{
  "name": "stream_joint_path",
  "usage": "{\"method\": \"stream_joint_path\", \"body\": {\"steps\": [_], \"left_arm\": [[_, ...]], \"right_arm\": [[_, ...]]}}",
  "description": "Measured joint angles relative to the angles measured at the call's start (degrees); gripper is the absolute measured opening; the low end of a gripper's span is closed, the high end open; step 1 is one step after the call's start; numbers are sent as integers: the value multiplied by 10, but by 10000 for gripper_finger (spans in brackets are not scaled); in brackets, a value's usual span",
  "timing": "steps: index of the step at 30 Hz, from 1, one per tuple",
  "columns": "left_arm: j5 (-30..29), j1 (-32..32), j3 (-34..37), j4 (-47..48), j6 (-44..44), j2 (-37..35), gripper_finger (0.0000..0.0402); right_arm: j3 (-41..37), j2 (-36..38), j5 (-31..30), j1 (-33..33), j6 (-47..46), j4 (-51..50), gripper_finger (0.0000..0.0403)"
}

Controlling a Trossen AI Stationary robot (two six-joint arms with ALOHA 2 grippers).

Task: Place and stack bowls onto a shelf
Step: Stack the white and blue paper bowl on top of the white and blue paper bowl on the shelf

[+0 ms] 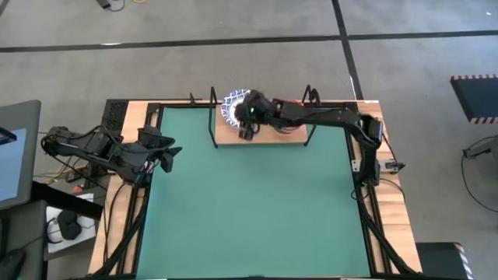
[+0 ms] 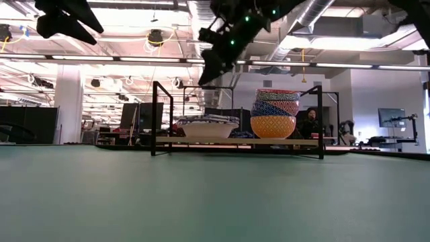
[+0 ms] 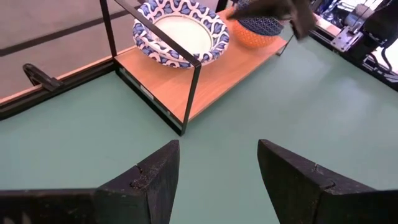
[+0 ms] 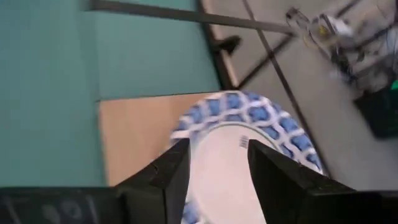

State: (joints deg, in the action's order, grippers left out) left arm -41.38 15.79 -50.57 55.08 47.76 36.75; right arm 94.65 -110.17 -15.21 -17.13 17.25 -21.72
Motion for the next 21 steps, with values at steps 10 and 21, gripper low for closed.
{"method": "stream_joint_path", "body": {"steps": [10, 21], "left_arm": [[-7, 0, 0, 0, -1, 0, 201], [1, 0, 0, -1, 11, 0, 201]], "right_arm": [[18, -74, 96, -102, -168, 31, 115], [204, -208, 121, -95, -148, -134, 63]]}}
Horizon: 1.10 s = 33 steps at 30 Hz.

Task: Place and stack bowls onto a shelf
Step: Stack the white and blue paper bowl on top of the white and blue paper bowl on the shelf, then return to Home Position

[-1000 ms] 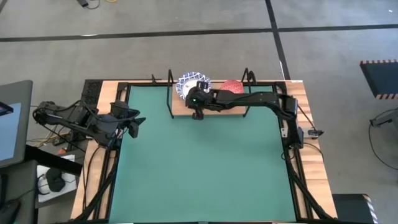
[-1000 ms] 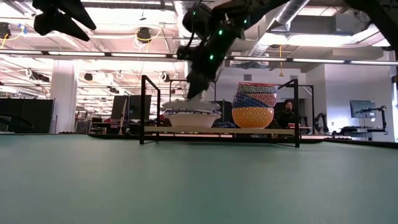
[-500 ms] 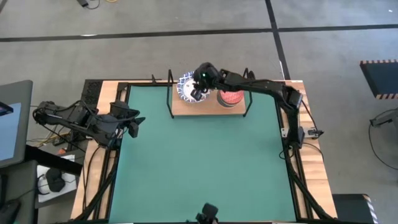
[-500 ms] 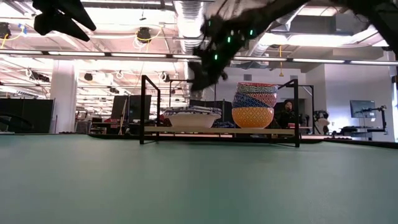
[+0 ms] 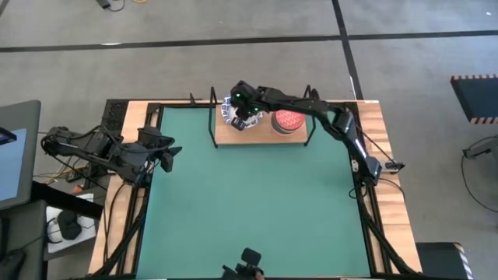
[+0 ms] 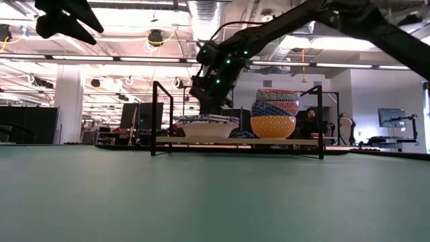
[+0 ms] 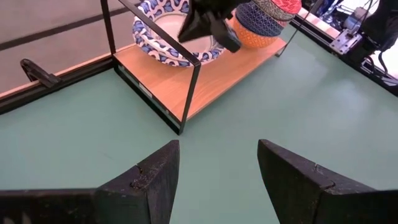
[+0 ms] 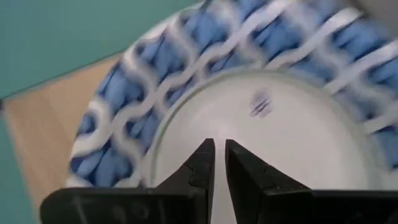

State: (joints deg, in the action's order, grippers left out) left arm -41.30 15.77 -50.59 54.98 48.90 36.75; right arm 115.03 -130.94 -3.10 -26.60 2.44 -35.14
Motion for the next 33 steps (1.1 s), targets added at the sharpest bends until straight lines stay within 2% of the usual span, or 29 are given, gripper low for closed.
{"method": "stream_joint_path", "body": {"steps": [5, 7, 11, 18, 25, 33], "left_arm": [[1, 0, 0, 0, 11, 0, 201], [0, 0, 0, 0, 11, 0, 201], [0, 0, 0, 0, 8, 0, 201], [-1, 0, 0, 0, -3, 0, 201], [-6, 0, 0, 0, -13, 0, 201], [-12, 0, 0, -7, -32, 0, 201]], "right_arm": [[52, -44, 32, 7, 2, -78, 62], [68, -51, 24, 10, 8, -97, 62], [84, -52, 73, 15, 1, -121, 62], [133, -40, 105, 35, -9, -160, 62], [180, 3, 111, 55, -40, -171, 62], [180, 108, 138, 83, -50, -179, 62]]}}
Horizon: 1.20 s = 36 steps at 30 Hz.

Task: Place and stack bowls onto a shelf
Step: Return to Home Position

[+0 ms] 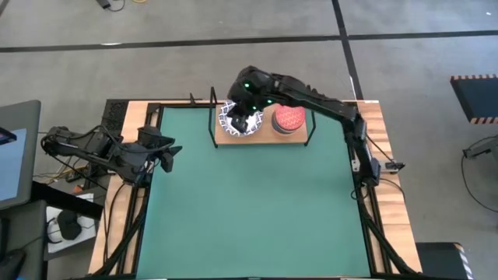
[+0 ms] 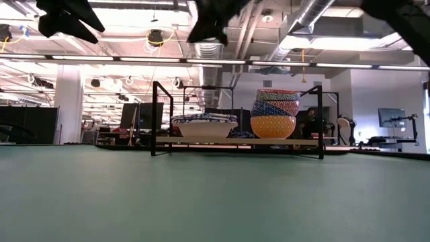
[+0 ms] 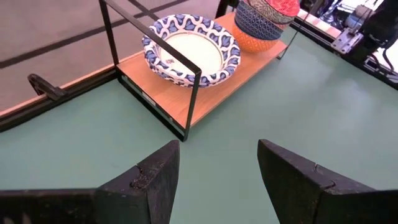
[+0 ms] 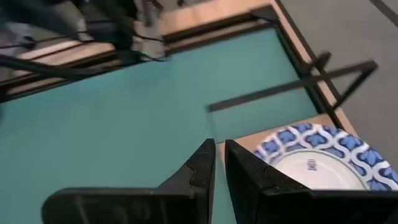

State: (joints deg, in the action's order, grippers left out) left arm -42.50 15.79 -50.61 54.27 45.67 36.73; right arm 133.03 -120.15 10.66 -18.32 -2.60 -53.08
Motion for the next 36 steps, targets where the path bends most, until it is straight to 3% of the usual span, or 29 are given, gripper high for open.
{"method": "stream_joint_path", "body": {"steps": [3, 6, 15, 23, 28, 36], "left_arm": [[-10, 0, 0, -7, -4, 0, 201], [-17, 0, 0, -24, -14, 3, 201], [-10, 0, 0, -113, -91, 36, 182], [132, -32, 0, -304, -294, 79, 81], [228, -77, 0, -396, -344, 100, 13], [323, -120, 0, -453, -363, 150, 1]], "right_arm": [[-20, 38, 3, 20, 3, -1, 62], [-93, 82, 31, 42, -7, 40, 62], [-431, 225, 103, 117, -153, 408, 61], [-644, 401, 100, 125, -169, 591, 35], [-754, 513, 100, 113, -171, 651, 18], [-848, 647, 94, 111, -171, 638, 25]]}}
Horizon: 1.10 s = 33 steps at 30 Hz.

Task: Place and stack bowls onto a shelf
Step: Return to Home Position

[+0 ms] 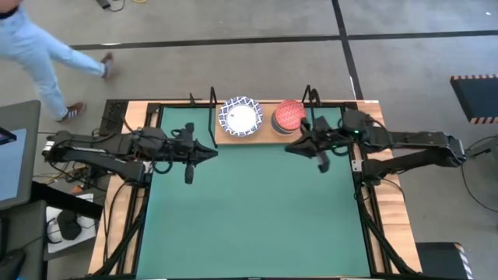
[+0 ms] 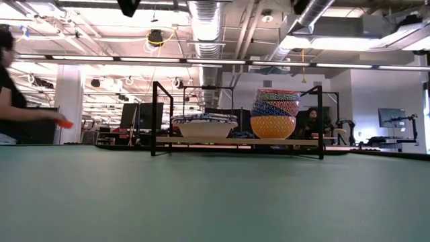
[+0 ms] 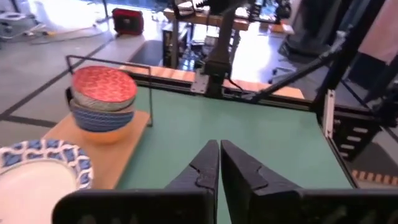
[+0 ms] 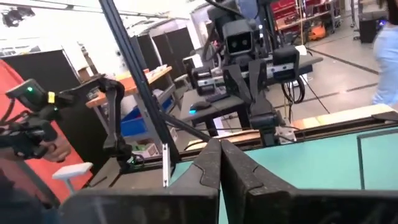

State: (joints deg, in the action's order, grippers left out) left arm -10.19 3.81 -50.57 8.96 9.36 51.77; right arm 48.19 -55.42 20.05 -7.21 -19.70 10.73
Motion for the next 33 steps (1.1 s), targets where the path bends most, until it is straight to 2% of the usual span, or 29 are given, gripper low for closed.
{"method": "stream_joint_path", "body": {"steps": [3, 10, 14, 18, 22, 25, 27, 29, 31, 33], "left_arm": [[18, -2, 10, -51, -13, 22, 1], [36, -8, 133, -269, 23, 36, 0], [39, -9, 194, -285, 43, 3, 0], [43, -6, 252, -287, 36, -60, 0], [17, -7, 301, -218, 42, -114, 0], [4, 1, 341, -171, 96, -121, 0], [6, 11, 369, -211, 108, -121, 0], [5, 24, 394, -293, 94, -121, 0], [-9, 34, 412, -359, 68, -125, 0], [-23, 39, 421, -385, 51, -133, 0]], "right_arm": [[-11, 44, -31, 10, 2, -33, 17], [-84, 159, -112, 32, 2, -70, 17], [-138, 221, -153, 49, -12, -70, 17], [-176, 245, -188, 64, -15, -91, 23], [-179, 242, -187, 81, -14, -202, 41], [-179, 242, -188, 100, 27, -226, 35], [-179, 243, -187, 117, 78, -212, 22], [-178, 247, -187, 134, 121, -196, 16], [-179, 261, -187, 148, 140, -195, 16], [-190, 275, -193, 156, 141, -178, 17]]}}
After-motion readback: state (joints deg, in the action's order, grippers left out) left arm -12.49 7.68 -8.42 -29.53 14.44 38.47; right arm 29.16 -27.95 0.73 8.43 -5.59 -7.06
